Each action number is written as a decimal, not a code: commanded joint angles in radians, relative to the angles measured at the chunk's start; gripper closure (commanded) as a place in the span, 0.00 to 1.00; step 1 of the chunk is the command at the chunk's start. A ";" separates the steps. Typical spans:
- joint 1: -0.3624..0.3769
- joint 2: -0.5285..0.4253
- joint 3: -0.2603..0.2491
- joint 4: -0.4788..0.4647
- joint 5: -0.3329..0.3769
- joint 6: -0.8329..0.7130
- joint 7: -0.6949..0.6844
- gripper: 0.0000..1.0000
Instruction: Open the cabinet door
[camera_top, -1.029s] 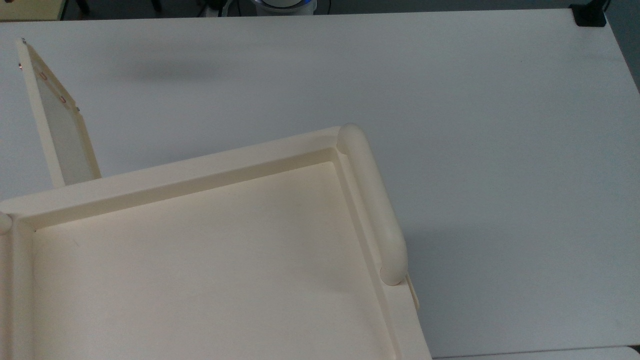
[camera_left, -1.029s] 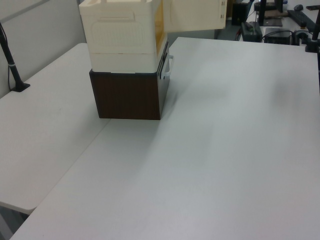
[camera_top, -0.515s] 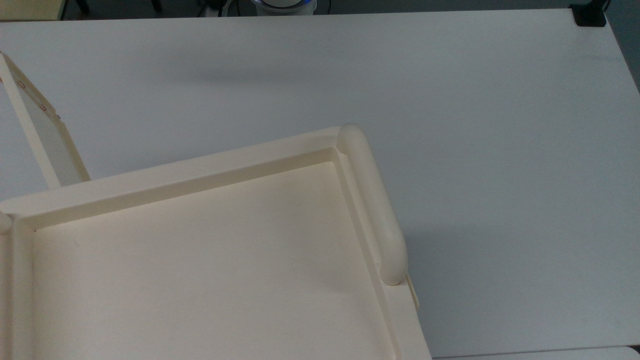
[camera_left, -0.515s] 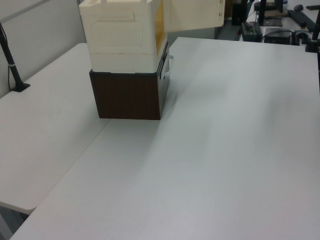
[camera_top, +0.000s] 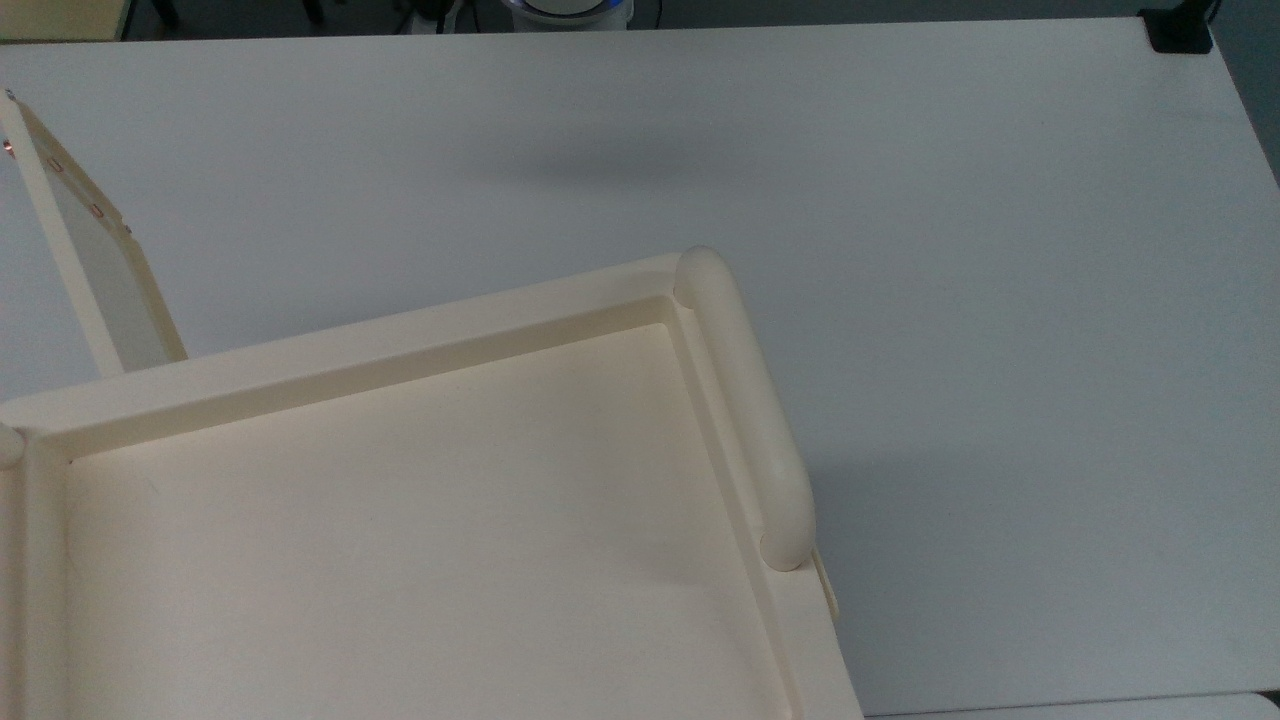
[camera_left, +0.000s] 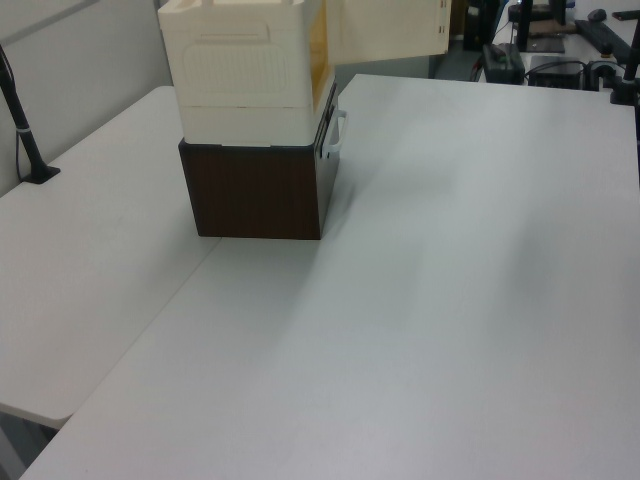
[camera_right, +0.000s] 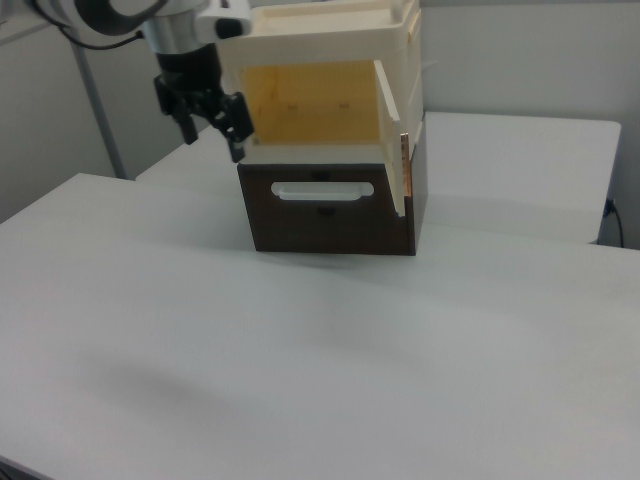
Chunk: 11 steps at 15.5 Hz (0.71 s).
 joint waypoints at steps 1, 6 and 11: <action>0.031 -0.017 0.066 -0.053 -0.098 -0.018 0.055 0.00; 0.021 -0.017 0.060 -0.064 -0.112 -0.012 -0.080 0.00; -0.008 -0.022 0.056 -0.063 -0.110 -0.019 -0.069 0.00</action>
